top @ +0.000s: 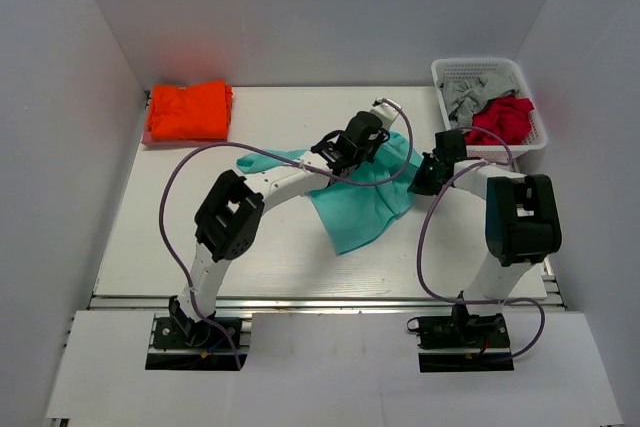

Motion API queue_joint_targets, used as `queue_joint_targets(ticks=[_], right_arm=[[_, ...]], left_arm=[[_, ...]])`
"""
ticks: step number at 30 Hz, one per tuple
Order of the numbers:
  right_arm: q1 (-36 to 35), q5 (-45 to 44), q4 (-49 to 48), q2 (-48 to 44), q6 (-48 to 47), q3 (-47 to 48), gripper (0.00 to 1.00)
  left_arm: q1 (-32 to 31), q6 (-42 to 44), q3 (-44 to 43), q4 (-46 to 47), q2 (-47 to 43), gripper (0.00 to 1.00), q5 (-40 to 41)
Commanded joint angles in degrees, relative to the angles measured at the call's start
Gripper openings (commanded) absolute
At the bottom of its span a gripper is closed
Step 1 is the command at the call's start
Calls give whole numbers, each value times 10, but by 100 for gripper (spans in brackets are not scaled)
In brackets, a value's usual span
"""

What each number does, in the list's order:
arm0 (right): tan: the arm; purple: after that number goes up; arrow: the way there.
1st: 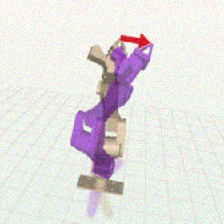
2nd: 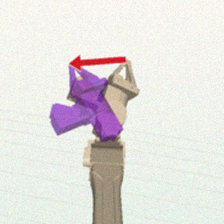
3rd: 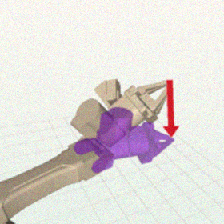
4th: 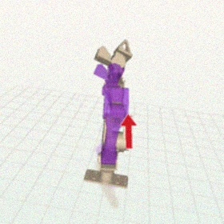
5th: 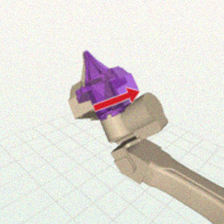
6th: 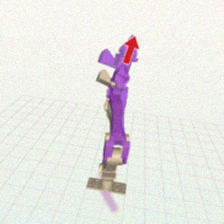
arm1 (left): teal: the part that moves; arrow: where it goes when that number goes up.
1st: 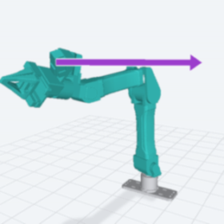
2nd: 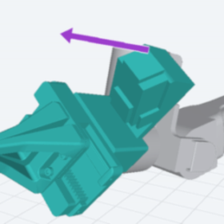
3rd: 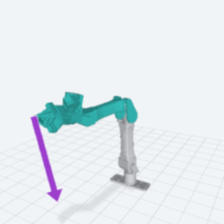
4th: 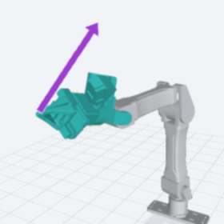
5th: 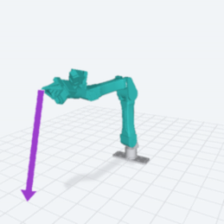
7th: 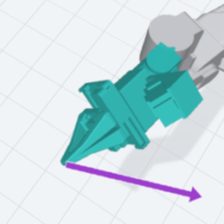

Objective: Fold and stack the t-shirts
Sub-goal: Flatten out the tshirt

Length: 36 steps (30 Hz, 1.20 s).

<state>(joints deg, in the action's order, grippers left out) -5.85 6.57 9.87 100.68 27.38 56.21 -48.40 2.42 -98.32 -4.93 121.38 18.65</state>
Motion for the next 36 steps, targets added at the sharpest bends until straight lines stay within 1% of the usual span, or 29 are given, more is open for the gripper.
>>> queue_joint_targets(ticks=[1,2,3,4,5,6,7,8,10,11,12,13,15,16,17,20,21,24,25,26,29,30,33,35,36], right_arm=[[-7,-11,-8,-9,0,29,0],[-8,-19,-8,-15,0,27,0],[-11,-43,-12,-45,-2,26,0],[-9,-52,-12,-57,-7,22,0],[-7,-62,-13,-67,-8,21,0],[-8,-97,-12,-108,-11,19,0],[-7,-107,-10,-123,-19,18,0],[-7,-115,-12,-137,-20,17,0],[-6,-158,-8,-193,-25,20,0],[-7,-176,-5,-218,-34,23,0],[-5,-190,1,-229,-43,40,0],[-6,-230,12,-252,-47,47,0],[-4,-243,20,-284,-59,66,0],[-3,-250,19,-318,-65,71,0],[-3,-274,20,-329,-71,73,0],[-3,-317,16,-383,-85,89,0],[-3,-324,16,-392,-93,99,0],[-3,-346,9,-450,-108,120,0],[-3,-350,2,-458,-122,122,0],[-2,-351,2,-482,-128,124,0],[-4,-372,4,-507,-146,140,0],[-4,-384,4,-535,-154,147,0],[-6,-379,10,-580,-161,152,0],[-6,-369,32,-610,-156,157,0],[-5,-369,36,-610,-155,159,0]], left_arm=[[13,-14,-44,-17,-46,0,38],[18,-19,-52,-24,-46,0,65],[18,-19,-67,-31,-46,0,81],[24,-19,-73,-36,-46,0,98],[31,-19,-78,-43,-63,0,125],[31,-19,-78,-43,-74,0,139],[39,-19,-72,-43,-87,0,154],[46,-19,-57,-43,-102,0,188],[54,-19,-36,-33,-157,0,218],[54,-19,-15,-27,-177,0,247],[61,-13,-5,-18,-199,0,262],[67,-5,7,-11,-243,0,276],[73,11,41,17,-289,0,312],[73,23,51,25,-312,0,323],[73,32,72,35,-356,0,341],[78,67,115,77,-424,0,370],[78,67,123,84,-466,0,370],[78,73,146,84,-529,0,372],[78,73,151,78,-571,0,372],[78,73,162,72,-591,0,365],[78,67,175,49,-649,0,355],[78,67,180,41,-685,0,348],[78,39,180,-1,-745,0,298],[78,16,185,-37,-767,0,226],[78,6,185,-52,-776,0,226]])
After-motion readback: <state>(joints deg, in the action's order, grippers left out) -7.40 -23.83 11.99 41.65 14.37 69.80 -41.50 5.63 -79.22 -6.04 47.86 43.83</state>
